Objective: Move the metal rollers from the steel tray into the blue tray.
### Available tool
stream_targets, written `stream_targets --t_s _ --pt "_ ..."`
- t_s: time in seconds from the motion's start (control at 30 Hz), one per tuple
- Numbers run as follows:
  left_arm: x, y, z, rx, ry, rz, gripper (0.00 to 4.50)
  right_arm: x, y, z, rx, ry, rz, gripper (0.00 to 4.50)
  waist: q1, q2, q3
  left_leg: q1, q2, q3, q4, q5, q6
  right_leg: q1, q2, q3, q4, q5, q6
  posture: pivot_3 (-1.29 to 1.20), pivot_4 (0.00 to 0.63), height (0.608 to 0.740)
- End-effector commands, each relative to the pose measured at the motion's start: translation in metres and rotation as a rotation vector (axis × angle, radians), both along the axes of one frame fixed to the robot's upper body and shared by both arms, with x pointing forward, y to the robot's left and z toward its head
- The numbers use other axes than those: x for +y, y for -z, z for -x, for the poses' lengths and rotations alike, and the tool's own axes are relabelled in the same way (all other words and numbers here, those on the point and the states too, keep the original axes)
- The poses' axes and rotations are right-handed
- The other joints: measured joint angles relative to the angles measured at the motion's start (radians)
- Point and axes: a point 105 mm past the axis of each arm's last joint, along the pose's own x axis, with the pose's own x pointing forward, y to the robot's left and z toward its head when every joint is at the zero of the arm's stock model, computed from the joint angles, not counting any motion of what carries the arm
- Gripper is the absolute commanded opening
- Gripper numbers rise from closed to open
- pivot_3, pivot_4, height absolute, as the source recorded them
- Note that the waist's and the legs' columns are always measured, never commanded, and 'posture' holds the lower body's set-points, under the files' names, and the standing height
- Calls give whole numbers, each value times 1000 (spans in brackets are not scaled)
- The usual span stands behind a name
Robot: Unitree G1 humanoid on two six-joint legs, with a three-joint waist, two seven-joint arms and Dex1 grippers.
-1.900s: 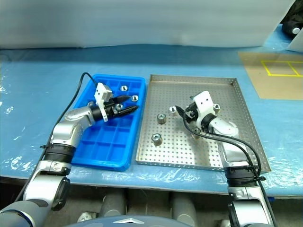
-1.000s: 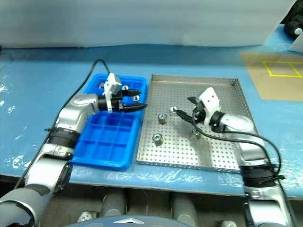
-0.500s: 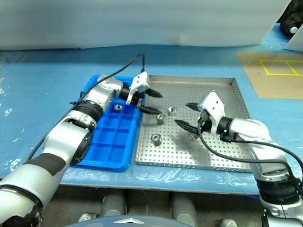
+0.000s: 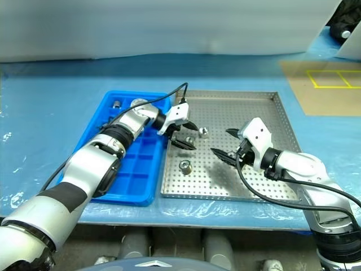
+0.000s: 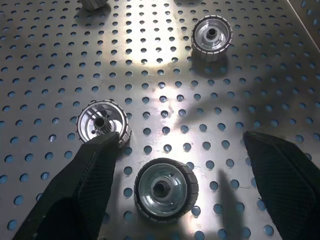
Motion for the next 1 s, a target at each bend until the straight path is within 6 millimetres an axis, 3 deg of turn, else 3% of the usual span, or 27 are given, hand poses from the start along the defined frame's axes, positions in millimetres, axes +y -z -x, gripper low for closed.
stream_targets --t_s 0.03,0.27,0.6,0.7,0.8,0.9,1.0 --pt "3 4 -4 -42 -16 -42 4174 -3 -16 3 -70 18 3 3934 -4 0 0 1 0 1 0 0 0 0 0 1 0 0 0 -515 150 740" --pt "18 20 -7 -53 -57 -132 4174 -5 -12 3 -69 35 7 3934 -20 0 0 1 -2 4 1 -1 2 0 0 6 -1 1 2 -520 150 740" --pt "19 33 -3 3 -81 -152 4174 -7 -10 0 -82 63 23 3934 -29 0 0 3 -2 7 2 -2 4 -1 -1 9 -1 2 3 -532 150 740" --pt "21 35 -4 -1 -88 -163 3563 -8 -9 -1 -85 73 23 3993 -29 0 0 4 -2 8 2 -3 4 -1 -1 10 -1 2 3 -535 150 740" --pt "21 33 -7 -23 -106 -154 2521 -7 -9 -1 -87 77 22 3993 -31 0 0 4 -2 10 2 -3 5 -1 -1 11 -1 1 3 -531 150 740" --pt "21 31 -5 15 -95 -142 2521 -8 -9 -2 -91 82 23 3993 -31 0 0 4 -2 10 2 -3 5 -1 -1 12 -1 1 3 -528 150 740" --pt "21 29 -2 44 -76 -132 2010 -8 -11 -5 -103 87 21 3993 -32 0 0 4 -2 11 2 -3 5 -1 -1 12 -1 1 4 -519 150 740"
